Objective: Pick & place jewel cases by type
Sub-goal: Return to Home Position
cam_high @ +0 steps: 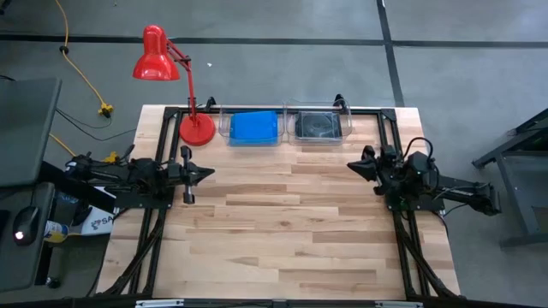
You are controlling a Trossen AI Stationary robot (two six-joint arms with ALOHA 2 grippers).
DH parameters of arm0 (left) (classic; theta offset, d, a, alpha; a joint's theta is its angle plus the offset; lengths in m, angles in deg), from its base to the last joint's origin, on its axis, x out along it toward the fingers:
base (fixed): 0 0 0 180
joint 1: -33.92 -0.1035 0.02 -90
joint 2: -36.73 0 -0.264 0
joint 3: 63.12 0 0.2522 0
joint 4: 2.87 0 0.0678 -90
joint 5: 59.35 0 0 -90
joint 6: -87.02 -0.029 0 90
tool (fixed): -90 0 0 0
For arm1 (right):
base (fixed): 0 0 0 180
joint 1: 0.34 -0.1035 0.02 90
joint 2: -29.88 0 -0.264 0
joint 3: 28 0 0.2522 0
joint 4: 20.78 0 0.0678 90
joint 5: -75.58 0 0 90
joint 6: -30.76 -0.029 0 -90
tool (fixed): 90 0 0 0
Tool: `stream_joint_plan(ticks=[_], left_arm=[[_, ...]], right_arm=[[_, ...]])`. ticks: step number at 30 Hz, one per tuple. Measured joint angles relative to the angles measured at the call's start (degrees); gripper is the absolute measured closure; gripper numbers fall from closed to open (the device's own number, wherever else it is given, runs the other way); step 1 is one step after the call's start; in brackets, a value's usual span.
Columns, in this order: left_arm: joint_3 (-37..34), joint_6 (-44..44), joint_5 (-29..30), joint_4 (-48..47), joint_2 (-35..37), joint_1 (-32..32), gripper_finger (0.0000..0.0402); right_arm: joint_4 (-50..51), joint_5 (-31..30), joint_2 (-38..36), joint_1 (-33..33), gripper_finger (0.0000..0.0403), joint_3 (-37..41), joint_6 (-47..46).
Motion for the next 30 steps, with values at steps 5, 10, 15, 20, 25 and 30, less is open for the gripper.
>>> stream_joint_plan(ticks=[5,10,15,20,25,30], left_arm=[[0.0,-1.73,1.36,-0.48,1.35,0.0,0.0401],[-1.55,0.25,1.55,-1.02,1.34,0.0,0.0401],[-2.12,3.06,3.88,-3.29,1.08,0.0,0.0401],[-2.16,-4.15,5.88,-3.15,1.33,0.0,0.0401],[-2.21,-11.69,8.28,-3.21,-0.13,0.0,0.0401],[-2.23,-13.64,8.66,-3.21,-1.89,0.0,0.0401]], right_arm=[[0.28,1.02,0.02,0.0,0.0403,0.0,0.7],[6.16,0.53,0.04,0.0,0.0403,0.02,1.37],[8.89,-2.11,0.02,0.0,0.0403,0.07,3.72],[11.31,-2.43,0.91,0.0,0.0403,0.04,5.96],[11.34,-1.49,2.37,0.0,0.0403,0.04,17.98],[11.76,-4.52,2.84,0.0,0.0403,0.02,21.92]])
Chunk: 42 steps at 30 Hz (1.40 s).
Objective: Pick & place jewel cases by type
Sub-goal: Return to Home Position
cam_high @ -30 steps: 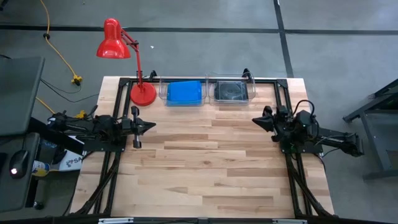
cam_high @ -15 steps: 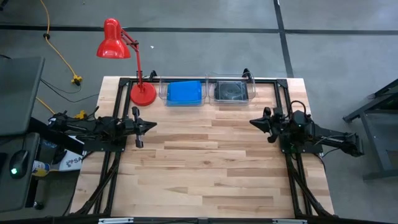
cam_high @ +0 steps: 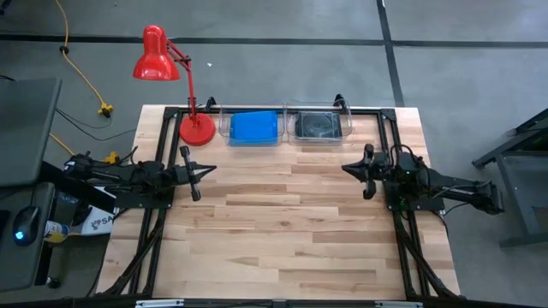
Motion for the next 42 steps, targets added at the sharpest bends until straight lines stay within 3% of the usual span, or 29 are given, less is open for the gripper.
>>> stream_joint_plan(ticks=[5,42], left_arm=[[-0.03,-0.39,-0.02,0.01,-0.99,0.0,0.0401],[-0.07,-0.37,0.0,0.0,-1.07,0.0,0.0401]], right_arm=[[0.9,-3.41,0.01,0.0,0.0402,-0.02,0.04],[0.48,-3.34,0.0,0.0,0.0402,0.02,-3.48]])
